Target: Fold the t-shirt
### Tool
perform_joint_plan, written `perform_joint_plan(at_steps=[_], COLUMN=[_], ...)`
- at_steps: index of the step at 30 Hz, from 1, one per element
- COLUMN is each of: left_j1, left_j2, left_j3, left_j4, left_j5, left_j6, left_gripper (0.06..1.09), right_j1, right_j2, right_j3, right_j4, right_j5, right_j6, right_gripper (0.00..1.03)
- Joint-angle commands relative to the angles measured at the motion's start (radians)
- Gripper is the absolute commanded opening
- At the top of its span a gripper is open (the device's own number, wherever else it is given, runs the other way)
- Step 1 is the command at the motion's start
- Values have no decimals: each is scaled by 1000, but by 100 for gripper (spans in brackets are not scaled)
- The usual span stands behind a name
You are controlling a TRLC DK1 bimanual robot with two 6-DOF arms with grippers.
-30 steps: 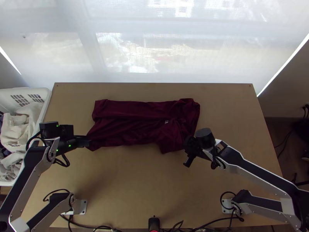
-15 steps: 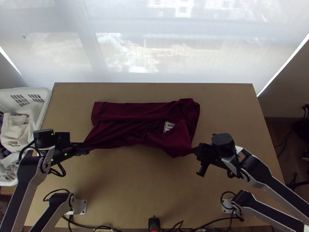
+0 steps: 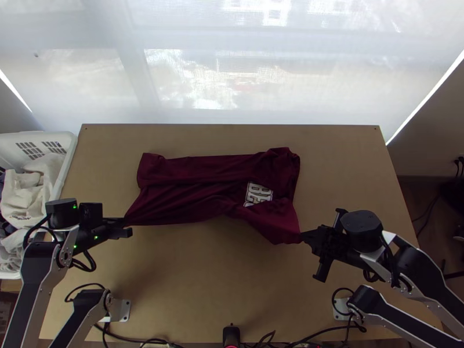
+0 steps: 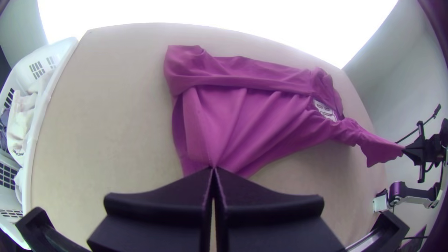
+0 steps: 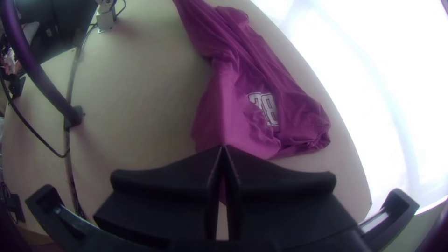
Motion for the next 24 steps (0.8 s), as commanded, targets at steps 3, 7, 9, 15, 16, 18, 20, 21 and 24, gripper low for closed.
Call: perform_joint_plan(at_steps=[3, 7, 9, 15, 16, 18, 20, 21, 24], left_j1=[-52, -85, -93, -105, -104, -93, -78, -68, -58], left_j2=[111, 247, 325, 553, 586, 654, 709, 734, 792], left_j3=[2, 28, 43, 80, 91, 129, 184, 212, 278], left_j4=[151, 319, 398, 627, 662, 710, 727, 733, 734], left_j5=[0, -8, -14, -80, -105, -149, -178, -189, -208], left_j6=[-1, -1, 4, 2, 2, 2, -2, -4, -5], left_gripper=[9, 9, 9, 9, 9, 9, 9, 9, 9], right_j1=[31, 38, 38, 31, 28, 15, 6, 2, -9], right_j2=[-18, -18, -18, -14, -14, -14, -15, -15, -15], right_j3=[26, -3, -20, -55, -60, -69, -81, -84, -92], right_j4=[-77, -80, -80, -78, -78, -78, -78, -78, -77], right_j5=[-6, -6, -6, -4, -4, -4, -4, -4, -4], right_j6=[10, 8, 5, -1, -1, -1, -1, -1, -1], right_gripper=[3, 3, 3, 3, 3, 3, 3, 3, 3])
